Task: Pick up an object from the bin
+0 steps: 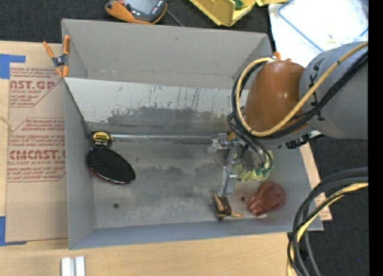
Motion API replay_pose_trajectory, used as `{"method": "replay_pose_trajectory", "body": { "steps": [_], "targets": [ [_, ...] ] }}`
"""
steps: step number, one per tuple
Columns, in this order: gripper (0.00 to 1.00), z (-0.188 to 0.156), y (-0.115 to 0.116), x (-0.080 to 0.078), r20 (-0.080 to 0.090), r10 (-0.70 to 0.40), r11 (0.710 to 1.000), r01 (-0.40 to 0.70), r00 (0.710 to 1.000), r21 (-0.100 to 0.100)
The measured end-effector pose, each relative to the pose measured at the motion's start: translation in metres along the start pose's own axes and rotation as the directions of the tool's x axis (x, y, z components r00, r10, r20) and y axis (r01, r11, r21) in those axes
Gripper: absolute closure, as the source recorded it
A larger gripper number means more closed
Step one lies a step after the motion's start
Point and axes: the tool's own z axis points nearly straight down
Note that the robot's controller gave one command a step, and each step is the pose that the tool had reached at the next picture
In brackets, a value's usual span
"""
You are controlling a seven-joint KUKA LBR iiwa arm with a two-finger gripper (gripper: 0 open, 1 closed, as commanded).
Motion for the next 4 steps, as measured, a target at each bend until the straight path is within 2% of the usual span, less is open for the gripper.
{"method": "replay_pose_trajectory", "body": {
  "steps": [1, 2, 3, 4],
  "targets": [
    [0.00, 0.000, 0.000, 0.000, 0.000, 0.000, 1.000, 0.000, 1.000, 0.000],
    [1.00, 0.040, -0.055, -0.008, 0.000, -0.259, 0.966, 0.259, 0.966, 0.000],
    [1.00, 0.040, -0.054, -0.009, 0.000, -0.259, 0.966, 0.259, 0.966, 0.000],
    [1.00, 0.074, -0.116, -0.049, 0.001, -0.391, 0.920, 0.391, 0.920, -0.005]
  ]
}}
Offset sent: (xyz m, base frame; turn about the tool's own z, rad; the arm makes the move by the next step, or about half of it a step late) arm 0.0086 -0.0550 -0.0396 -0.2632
